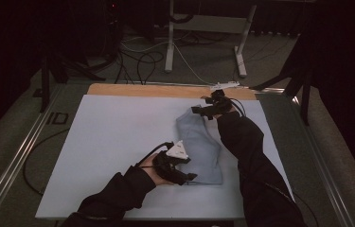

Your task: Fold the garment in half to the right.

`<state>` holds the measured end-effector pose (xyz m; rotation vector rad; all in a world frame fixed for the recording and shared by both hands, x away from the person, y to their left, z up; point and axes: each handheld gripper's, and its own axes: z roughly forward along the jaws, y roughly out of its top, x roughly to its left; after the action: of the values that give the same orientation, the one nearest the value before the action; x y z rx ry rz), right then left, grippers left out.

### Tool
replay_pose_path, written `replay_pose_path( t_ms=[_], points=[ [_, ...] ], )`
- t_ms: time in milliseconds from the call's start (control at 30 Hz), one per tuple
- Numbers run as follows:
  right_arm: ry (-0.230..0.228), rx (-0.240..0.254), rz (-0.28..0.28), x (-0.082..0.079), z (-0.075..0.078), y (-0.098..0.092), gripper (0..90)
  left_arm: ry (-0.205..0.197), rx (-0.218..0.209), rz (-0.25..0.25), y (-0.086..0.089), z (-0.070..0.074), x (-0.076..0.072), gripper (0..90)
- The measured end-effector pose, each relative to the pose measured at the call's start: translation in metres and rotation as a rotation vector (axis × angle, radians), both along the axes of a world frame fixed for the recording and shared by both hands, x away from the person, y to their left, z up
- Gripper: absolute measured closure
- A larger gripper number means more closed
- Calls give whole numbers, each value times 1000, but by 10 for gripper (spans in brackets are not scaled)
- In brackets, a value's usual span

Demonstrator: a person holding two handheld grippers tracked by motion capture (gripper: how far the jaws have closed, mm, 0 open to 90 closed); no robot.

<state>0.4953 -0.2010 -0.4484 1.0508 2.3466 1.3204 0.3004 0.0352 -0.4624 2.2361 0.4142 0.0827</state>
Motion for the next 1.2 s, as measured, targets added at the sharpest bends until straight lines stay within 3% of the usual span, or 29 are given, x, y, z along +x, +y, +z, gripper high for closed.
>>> replay_pose_path(
  t_ms=[300, 400, 567, 633, 733, 833, 900, 1000, 1067, 1100, 1133, 1200],
  points=[
    [0, -15, 20, -1, -2, -3, 116, -11, -39, 100, 46, -1, 3, 209],
    [-1, -22, 25, -2, -2, -3, 116, -1, -55, 96, 57, -2, 4, 121],
    [2, -22, 31, -2, -4, -2, 115, 6, -70, 133, 85, -4, 3, 15],
    [2, -31, 29, -2, -5, -1, 113, 12, -76, 134, 95, -6, 2, 7],
    [-7, -31, 38, 0, -7, -1, 113, -16, -84, 146, 106, -8, 0, 7],
    [-20, -44, 32, 2, -8, 1, 114, 1, -101, 172, 128, -15, -3, 4],
    [-6, -26, 22, 3, -8, 1, 123, -1, -103, 184, 133, -17, -5, 4],
    [6, -41, -4, 6, -10, 3, 129, -56, -91, 226, 153, -25, -13, 4],
    [13, -48, -12, 8, -11, 4, 129, -68, -91, 243, 159, -27, -15, 5],
    [33, -26, -14, 12, -15, 3, 126, -98, -94, 284, 168, -31, -19, 5],
    [33, -26, -14, 12, -15, 3, 126, -98, -94, 284, 168, -31, -19, 5],
    [33, -34, -44, 17, -21, 3, 160, -115, -109, 336, 181, -38, -23, 5]
  ],
)
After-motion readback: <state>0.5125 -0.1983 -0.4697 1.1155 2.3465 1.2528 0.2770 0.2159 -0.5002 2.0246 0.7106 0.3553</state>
